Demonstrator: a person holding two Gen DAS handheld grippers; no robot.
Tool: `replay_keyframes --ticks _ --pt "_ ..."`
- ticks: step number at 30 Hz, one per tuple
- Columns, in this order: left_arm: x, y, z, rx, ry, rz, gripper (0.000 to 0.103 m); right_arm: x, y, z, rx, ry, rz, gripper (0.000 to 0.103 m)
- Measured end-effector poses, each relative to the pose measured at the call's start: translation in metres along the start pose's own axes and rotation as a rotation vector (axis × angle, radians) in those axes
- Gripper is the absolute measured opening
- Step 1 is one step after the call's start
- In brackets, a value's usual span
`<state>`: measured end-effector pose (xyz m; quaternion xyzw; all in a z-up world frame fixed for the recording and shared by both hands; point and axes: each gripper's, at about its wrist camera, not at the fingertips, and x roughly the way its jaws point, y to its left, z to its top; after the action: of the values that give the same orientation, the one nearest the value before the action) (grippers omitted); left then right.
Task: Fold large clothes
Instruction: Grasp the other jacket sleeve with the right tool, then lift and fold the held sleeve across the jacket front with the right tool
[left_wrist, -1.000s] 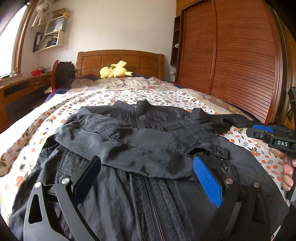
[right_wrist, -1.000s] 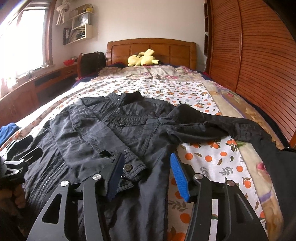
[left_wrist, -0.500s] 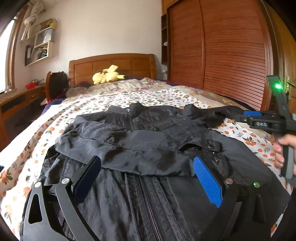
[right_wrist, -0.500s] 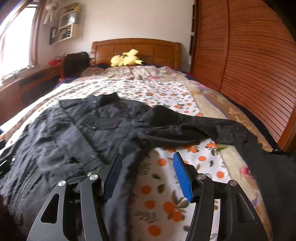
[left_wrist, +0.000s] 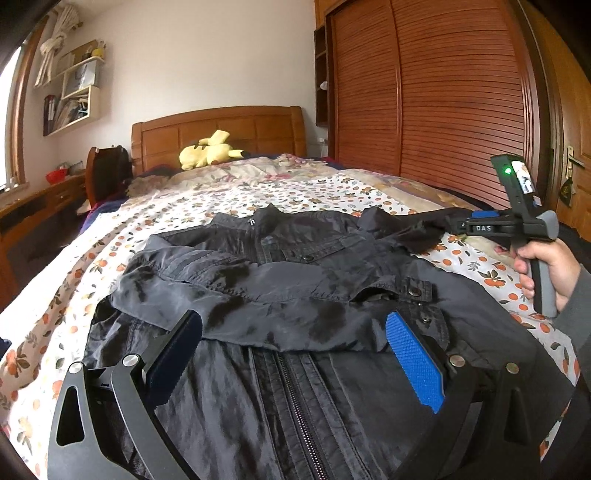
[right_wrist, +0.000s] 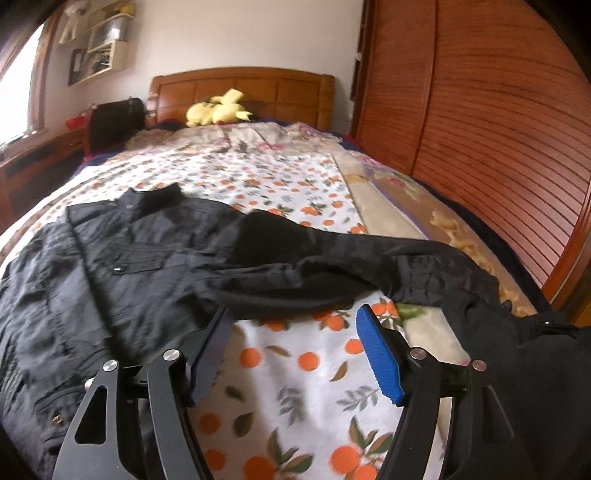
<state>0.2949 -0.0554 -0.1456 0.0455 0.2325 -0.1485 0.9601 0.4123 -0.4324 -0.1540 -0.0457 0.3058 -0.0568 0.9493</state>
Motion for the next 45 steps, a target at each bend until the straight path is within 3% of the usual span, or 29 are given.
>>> replay_keyframes --ticks 11,25,27,28,29,30,31,37,41,45 --pt "-0.004 0.01 0.002 -0.022 -0.005 -0.003 0.1 0.076 -0.05 0.005 0.16 0.177 -0.051 0.067" --pt "0.005 0.019 -0.004 -0.037 0.021 -0.004 0.1 0.142 -0.108 0.025 0.501 0.269 -0.015 0.067" --pt "0.007 0.02 -0.004 -0.038 0.025 -0.005 0.1 0.146 -0.111 0.028 0.537 0.27 -0.009 0.057" --pt "0.008 0.021 -0.005 -0.038 0.028 -0.005 0.1 0.148 -0.11 0.029 0.536 0.276 -0.021 0.053" --pt "0.008 0.021 -0.005 -0.038 0.03 -0.005 0.1 0.15 -0.109 0.031 0.523 0.281 -0.03 0.042" --pt "0.009 0.022 -0.006 -0.038 0.032 -0.005 0.1 0.151 -0.106 0.033 0.504 0.279 -0.027 0.018" --pt "0.01 0.022 -0.007 -0.037 0.035 -0.004 0.1 0.151 -0.102 0.036 0.478 0.277 -0.037 0.003" --pt "0.012 0.024 -0.008 -0.037 0.041 -0.002 0.1 0.107 -0.067 0.067 0.262 0.1 -0.112 0.002" --pt "0.012 0.024 -0.008 -0.036 0.038 -0.002 0.1 0.057 -0.029 0.082 0.14 -0.028 0.0 0.002" --pt "0.01 0.027 -0.007 -0.04 0.032 0.001 0.1 0.013 0.033 0.08 -0.033 -0.068 0.114 0.002"
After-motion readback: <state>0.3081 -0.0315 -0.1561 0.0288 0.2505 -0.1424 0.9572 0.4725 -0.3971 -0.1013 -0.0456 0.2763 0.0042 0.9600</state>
